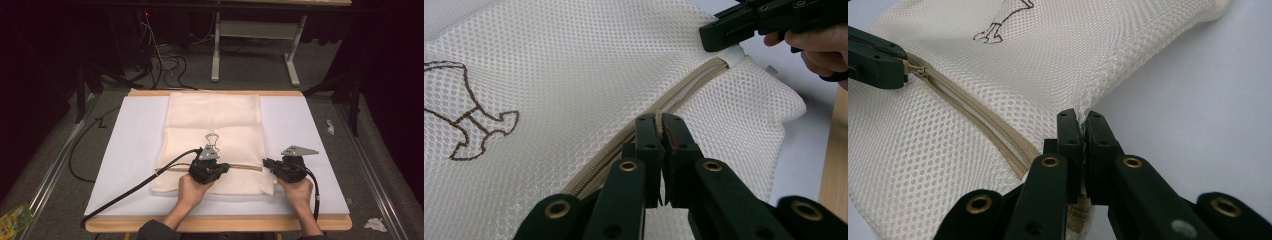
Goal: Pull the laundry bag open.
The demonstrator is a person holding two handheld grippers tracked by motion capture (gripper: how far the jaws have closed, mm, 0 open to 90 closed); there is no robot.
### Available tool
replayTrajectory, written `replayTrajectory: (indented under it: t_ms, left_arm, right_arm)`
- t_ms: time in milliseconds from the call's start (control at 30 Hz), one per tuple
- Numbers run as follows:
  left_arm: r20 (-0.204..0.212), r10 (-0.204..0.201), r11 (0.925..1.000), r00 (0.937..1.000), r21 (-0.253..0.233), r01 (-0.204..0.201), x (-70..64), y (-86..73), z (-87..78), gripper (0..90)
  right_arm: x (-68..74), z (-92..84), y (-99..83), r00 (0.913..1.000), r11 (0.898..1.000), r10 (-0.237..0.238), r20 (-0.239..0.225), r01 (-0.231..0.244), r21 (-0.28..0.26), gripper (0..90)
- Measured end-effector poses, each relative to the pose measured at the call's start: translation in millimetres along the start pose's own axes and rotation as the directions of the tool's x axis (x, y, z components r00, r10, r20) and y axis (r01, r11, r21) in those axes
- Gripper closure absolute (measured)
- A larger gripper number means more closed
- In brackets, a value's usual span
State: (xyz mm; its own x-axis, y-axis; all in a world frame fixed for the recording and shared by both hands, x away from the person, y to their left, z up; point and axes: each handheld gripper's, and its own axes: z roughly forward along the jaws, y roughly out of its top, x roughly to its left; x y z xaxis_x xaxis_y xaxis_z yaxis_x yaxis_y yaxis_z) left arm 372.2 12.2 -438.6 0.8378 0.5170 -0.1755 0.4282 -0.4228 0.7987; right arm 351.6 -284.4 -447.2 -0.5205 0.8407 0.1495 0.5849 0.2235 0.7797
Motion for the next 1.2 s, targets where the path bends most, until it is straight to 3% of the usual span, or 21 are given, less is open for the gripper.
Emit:
replayTrajectory:
  t_ms: [233, 1200]
  left_arm:
    - [-0.004, -0.017, 0.9998, 0.9998, -0.005, 0.017, 4.3, -2.5, -5.3, 86.9]
    - [-0.023, -0.02, 0.9997, 0.9995, -0.016, 0.02, 10.9, -5.5, -16.8, 87.0]
  right_arm:
    - [-0.9, 0.7, -0.8, 1.0, 1.0, 0.002, 0.001, -0.002, 0.007, 88.5]
    - [-1.8, 1.9, -2.6, 1.0, 1.0, 0.005, 0.001, -0.005, 0.004, 88.5]
